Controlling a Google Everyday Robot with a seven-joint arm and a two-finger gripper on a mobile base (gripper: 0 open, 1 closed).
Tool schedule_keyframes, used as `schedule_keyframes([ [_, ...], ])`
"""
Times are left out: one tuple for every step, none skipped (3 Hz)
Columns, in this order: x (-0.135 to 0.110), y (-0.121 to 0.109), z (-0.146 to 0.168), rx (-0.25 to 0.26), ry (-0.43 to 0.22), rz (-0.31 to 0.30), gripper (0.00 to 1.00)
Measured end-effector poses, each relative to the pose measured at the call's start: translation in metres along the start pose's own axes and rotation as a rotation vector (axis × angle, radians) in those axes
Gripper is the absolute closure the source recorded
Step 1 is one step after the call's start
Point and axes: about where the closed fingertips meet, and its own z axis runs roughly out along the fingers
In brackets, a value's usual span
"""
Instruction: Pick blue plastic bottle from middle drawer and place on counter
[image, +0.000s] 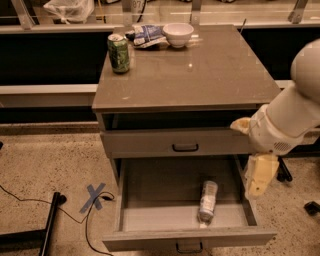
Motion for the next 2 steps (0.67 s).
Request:
schedule_keyframes([
  [0.004,-0.001,0.01,-0.004,-0.007,-0.074,0.0],
  [-0.001,-0.003,0.029,0.022,0.095,-0.155,0.0],
])
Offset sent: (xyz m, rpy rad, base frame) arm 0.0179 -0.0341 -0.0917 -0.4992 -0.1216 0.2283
